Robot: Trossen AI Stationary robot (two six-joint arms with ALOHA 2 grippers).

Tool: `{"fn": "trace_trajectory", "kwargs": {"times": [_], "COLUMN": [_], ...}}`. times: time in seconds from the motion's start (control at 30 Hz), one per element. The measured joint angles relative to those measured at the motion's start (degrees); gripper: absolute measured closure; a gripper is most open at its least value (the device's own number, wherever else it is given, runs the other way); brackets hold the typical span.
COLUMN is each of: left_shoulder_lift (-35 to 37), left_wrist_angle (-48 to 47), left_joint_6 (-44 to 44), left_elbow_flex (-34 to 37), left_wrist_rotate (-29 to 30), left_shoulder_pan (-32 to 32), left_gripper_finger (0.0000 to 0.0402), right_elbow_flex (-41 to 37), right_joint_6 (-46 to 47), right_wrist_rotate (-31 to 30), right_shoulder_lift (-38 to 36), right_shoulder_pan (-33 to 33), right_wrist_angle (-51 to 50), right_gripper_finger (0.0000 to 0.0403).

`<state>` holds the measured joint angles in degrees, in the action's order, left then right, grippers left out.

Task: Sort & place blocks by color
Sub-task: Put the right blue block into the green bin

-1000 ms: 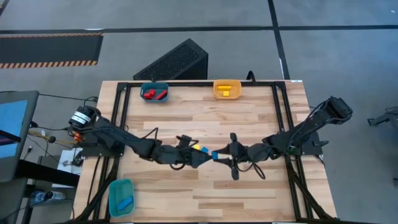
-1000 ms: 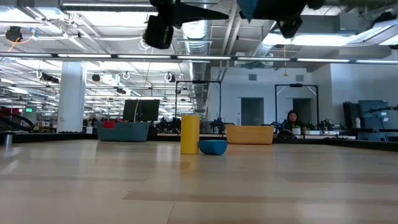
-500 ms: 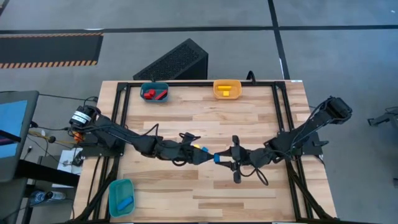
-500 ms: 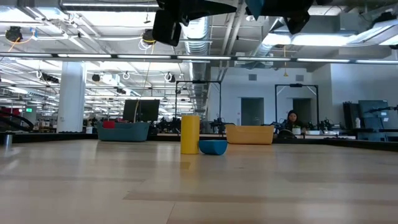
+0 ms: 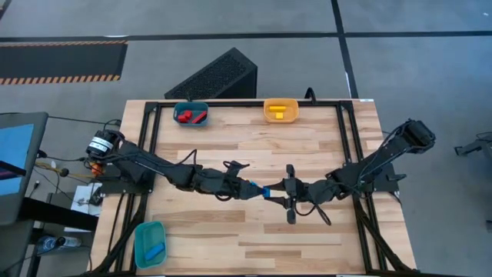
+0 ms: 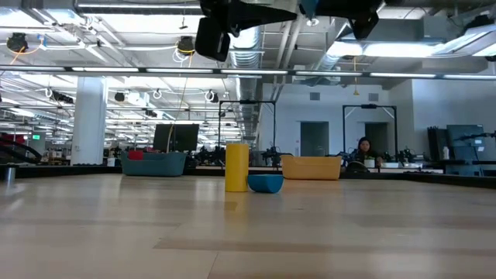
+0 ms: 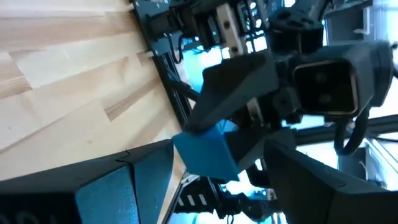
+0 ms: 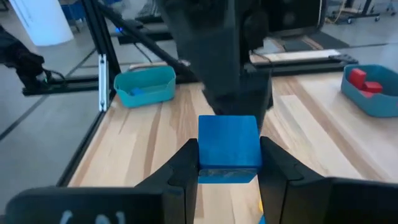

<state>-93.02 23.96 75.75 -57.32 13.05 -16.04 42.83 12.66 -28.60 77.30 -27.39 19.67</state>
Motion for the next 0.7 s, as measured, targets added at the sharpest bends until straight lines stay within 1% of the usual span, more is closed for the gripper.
{"fn": "trace_trajectory", "kwargs": {"times": [0.17, 0.43, 0.6, 0.7], "left_shoulder_lift": [-1.52, -1.92, -1.96, -1.96], "left_wrist_angle": [2.93, 4.43, 5.85, 6.21], "left_joint_6": [-0.42, -3.48, -3.48, -3.54], "left_elbow_flex": [0.06, 0.02, 0.09, 0.09], "left_wrist_rotate": [-4.56, -6.94, -11.28, -12.88], "left_shoulder_pan": [0.49, 2.67, 4.48, 5.1], "left_gripper_finger": [0.0168, 0.0168, 0.0168, 0.0168], "right_elbow_flex": [0.0, 0.02, 0.07, 0.07], "right_joint_6": [-2.48, -2.21, -1.93, -1.76], "right_wrist_rotate": [0.09, 0.12, -0.17, -0.09], "right_shoulder_lift": [0.0, -0.02, -0.13, -0.13], "right_shoulder_pan": [1.46, 2.06, 2.07, 2.48], "right_wrist_angle": [1.88, 2.37, 3.02, 3.59], "right_gripper_finger": [0.0281, 0.028, 0.028, 0.028]}}
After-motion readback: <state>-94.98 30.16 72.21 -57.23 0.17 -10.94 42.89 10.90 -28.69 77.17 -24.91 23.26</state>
